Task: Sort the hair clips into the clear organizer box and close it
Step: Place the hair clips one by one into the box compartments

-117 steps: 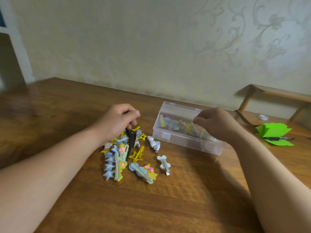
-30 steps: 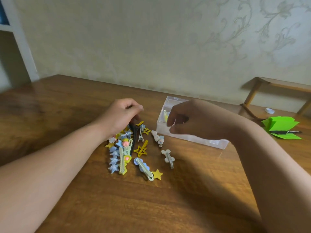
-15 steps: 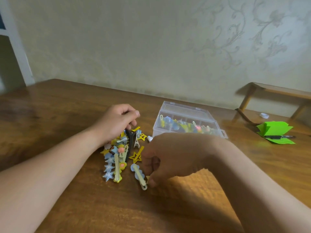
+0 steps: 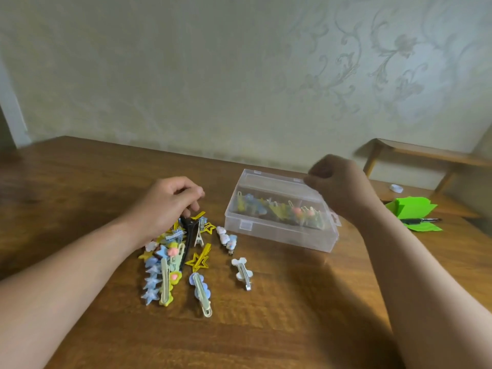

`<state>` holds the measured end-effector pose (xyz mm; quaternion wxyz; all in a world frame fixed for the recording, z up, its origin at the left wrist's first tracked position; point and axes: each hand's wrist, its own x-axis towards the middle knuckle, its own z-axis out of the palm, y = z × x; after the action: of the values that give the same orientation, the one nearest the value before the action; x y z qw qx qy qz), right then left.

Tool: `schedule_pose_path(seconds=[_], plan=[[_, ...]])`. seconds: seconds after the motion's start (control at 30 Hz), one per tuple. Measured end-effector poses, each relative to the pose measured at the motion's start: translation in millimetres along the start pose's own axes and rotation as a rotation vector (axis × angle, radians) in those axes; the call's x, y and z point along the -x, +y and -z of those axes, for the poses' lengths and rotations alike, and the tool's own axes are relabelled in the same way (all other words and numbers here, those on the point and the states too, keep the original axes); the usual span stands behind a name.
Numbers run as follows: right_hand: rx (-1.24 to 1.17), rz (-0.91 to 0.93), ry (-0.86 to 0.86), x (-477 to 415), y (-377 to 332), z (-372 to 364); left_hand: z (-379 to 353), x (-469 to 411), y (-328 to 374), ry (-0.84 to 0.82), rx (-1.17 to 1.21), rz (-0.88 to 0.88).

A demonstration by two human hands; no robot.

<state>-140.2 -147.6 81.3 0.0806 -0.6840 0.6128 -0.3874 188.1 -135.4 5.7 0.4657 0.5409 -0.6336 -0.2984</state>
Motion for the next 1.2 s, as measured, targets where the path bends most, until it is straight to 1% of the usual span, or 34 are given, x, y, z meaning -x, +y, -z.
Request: schedule_pose_path(seconds=[0.07,0.23,0.5,0.57,0.7,0.77,0.83,0.93,1.2], plan=[[0.043,-0.048,0.003,-4,16,-7,0,0,0,-0.001,-0.005,0.003],[0.157,-0.014,-0.112,-7,17,-39,0,0,-1,-0.007,-0.012,0.003],[0.214,-0.022,-0.147,-9,19,-49,-1,1,1,-0.011,-0.008,0.0],[0.232,-0.028,-0.13,-8,18,-49,-2,1,2,-0.008,-0.008,0.003],[0.378,-0.013,0.0,-7,18,-42,-1,1,2,0.001,-0.01,0.004],[0.475,-0.072,-0.009,-6,20,-32,0,1,2,0.0,-0.006,0.007],[0.533,-0.163,-0.075,-6,23,-23,0,2,2,-0.003,-0.007,0.006],[0.504,-0.218,-0.16,-4,30,-20,0,2,2,-0.003,-0.01,0.004],[0.341,-0.199,-0.089,-4,40,-30,1,3,3,0.015,0.003,0.024]])
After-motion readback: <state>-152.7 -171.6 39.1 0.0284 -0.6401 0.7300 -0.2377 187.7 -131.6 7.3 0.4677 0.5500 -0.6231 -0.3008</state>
